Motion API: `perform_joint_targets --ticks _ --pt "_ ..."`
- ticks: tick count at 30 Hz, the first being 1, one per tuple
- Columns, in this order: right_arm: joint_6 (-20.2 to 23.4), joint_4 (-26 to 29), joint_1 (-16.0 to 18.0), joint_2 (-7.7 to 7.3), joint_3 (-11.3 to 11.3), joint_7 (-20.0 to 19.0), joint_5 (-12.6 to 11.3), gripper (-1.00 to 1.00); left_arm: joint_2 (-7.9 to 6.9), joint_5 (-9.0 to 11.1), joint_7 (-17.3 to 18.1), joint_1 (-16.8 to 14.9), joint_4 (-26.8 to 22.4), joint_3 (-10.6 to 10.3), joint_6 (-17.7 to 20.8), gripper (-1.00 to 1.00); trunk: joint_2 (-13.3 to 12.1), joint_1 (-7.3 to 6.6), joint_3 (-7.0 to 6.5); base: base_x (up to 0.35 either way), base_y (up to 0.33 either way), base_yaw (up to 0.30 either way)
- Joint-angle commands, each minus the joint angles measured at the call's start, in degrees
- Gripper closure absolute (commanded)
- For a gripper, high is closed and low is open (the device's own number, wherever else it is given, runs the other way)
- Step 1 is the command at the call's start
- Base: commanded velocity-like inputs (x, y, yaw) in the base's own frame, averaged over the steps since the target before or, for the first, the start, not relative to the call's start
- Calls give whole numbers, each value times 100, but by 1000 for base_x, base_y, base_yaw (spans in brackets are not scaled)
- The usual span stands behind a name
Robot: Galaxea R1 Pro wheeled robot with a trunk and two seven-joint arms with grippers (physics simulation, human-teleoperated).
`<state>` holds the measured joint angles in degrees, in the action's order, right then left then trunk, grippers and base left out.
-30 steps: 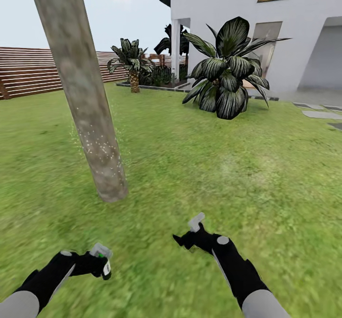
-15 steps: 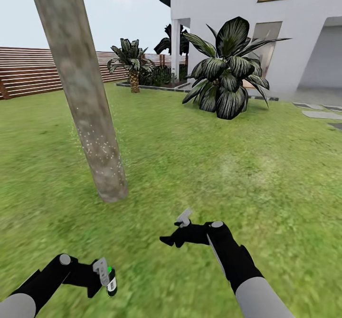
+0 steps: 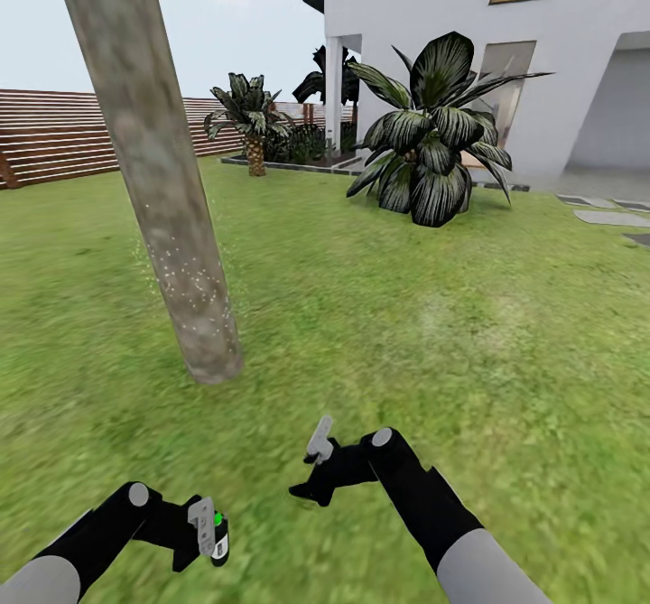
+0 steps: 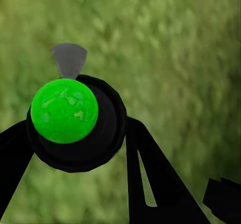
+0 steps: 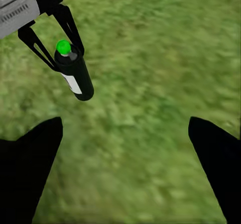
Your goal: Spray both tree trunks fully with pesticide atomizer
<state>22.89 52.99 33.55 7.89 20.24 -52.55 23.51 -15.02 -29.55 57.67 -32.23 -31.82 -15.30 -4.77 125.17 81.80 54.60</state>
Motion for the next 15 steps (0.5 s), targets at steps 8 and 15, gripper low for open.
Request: perform_joint_targets --ticks 8,15 --pt "24 19 2 -6 -2 -27 39 100 4 -33 6 -3 -17 -13 -54 100 2 -1 5 0 0 0" --pt "19 19 2 1 266 -27 64 100 25 -35 20 0 -17 -23 -133 100 2 -1 5 0 0 0"
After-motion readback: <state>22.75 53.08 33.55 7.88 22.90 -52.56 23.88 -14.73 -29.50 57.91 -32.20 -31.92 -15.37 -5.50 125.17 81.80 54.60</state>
